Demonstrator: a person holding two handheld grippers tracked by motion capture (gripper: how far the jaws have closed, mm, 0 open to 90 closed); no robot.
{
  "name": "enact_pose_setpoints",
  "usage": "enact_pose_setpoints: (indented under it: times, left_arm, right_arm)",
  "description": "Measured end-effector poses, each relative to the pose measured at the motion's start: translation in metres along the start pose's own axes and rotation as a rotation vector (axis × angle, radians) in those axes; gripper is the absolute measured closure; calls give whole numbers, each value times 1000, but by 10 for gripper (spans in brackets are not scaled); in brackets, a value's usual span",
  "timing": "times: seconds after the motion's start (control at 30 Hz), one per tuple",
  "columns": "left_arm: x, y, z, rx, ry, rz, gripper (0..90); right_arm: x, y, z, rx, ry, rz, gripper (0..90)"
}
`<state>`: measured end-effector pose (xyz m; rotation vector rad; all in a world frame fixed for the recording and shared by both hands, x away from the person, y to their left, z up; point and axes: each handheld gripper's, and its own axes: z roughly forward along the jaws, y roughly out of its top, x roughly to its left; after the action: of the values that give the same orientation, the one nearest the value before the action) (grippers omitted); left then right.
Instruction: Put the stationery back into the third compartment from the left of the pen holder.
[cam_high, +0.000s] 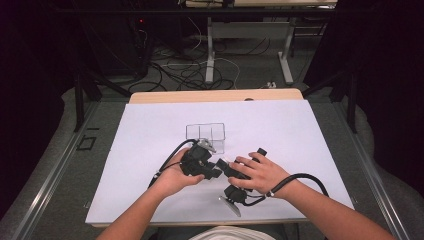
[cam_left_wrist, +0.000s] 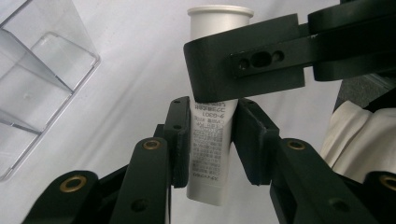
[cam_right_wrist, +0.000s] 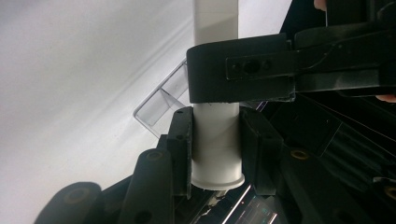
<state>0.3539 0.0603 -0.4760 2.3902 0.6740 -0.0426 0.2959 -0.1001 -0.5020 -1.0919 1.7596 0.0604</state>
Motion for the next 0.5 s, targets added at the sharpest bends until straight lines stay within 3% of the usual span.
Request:
enact_pose_setpoints:
  times: [0.33,0.4,0.5]
  left_arm:
    - [2,-2,0,-7,-15,-10,693]
    - [4,-2,-1,-3,-2,-10,694]
    - [7,-3,-1,-14,1,-36,694]
  right_arm:
    - [-1,0,0,0,3,16,656]
    - [-3,0,-1,11,2,15,640]
    - [-3,-4,-4,23,-5,44,604]
